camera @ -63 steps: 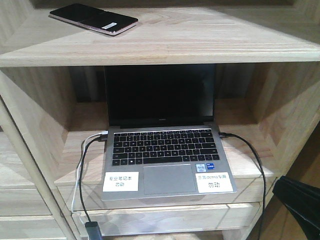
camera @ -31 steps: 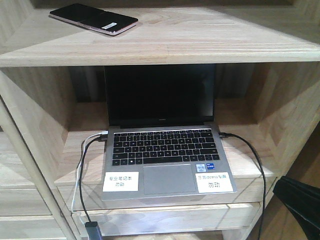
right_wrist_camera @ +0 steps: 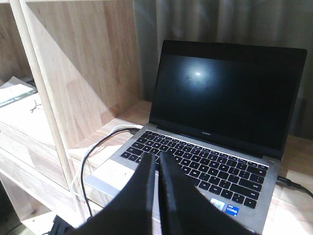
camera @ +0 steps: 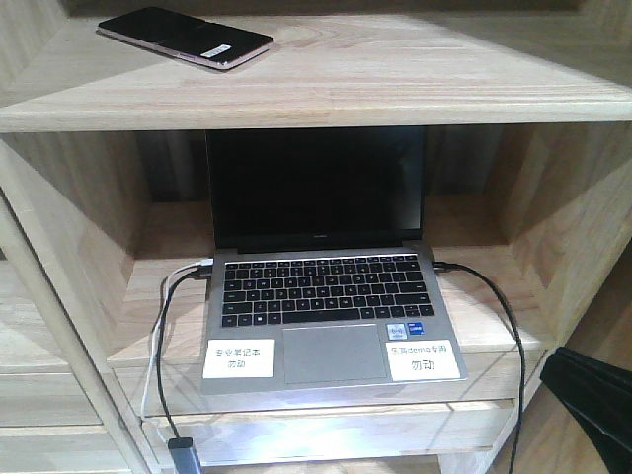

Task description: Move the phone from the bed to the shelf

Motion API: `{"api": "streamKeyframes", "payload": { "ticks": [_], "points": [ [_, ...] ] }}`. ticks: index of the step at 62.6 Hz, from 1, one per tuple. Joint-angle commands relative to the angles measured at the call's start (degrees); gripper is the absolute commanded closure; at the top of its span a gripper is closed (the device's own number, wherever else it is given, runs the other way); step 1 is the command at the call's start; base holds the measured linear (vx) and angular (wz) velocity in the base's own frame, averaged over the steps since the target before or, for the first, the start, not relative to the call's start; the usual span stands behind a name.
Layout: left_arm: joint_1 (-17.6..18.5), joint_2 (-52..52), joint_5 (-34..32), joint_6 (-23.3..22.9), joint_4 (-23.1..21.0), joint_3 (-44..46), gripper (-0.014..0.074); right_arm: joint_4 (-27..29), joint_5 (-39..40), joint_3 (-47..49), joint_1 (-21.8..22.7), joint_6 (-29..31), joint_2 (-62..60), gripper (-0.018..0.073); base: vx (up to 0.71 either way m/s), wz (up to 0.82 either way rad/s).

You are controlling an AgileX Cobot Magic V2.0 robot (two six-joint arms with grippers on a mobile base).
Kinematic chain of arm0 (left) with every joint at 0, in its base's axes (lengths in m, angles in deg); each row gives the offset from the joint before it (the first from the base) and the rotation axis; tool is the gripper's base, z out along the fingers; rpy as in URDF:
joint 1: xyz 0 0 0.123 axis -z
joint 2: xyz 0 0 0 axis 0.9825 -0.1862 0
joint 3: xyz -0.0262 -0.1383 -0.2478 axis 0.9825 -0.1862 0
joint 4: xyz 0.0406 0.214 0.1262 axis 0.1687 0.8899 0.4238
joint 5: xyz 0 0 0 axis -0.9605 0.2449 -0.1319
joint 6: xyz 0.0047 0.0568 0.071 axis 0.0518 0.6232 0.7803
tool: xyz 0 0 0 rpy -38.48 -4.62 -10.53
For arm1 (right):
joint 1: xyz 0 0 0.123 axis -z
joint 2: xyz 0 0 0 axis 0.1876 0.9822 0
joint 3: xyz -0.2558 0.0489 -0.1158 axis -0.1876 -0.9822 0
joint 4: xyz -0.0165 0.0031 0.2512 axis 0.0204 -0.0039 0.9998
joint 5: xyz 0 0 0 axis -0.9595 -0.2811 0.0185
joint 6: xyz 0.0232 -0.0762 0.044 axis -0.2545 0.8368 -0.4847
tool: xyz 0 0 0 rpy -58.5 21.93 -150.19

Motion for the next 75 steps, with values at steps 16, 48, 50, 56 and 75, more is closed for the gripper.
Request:
{"api": "streamKeyframes", "payload": {
  "ticks": [16, 48, 50, 56, 75],
  "points": [
    [0.0, 0.5, -4.0, 0.0, -0.5, -0.4, 0.0595, -28.8, 4.7, 1.5, 0.3, -30.6, 0.2, 0.0564, 0.0, 0.0],
    [0.0, 0.5, -4.0, 0.0, -0.5, -0.4, 0.0595, -34.6, 10.0, -4.7, 13.6, -32.6, -0.8, 0.0564, 0.0, 0.0],
    [0.0, 0.5, -4.0, 0.0, -0.5, -0.4, 0.0595, -34.6, 10.5, -6.1, 14.8, -32.6, -1.6, 0.0564, 0.0, 0.0],
    [0.0, 0.5, -4.0, 0.0, -0.5, -0.4, 0.0595, -34.6, 10.7, -8.4, 17.9, -31.8, -4.3, 0.0564, 0.0, 0.0],
    [0.0, 0.5, -4.0, 0.0, -0.5, -0.4, 0.0595, -34.6, 10.4, -14.1, 27.0, -29.5, -12.1, 0.0564, 0.0, 0.0]
  ]
}}
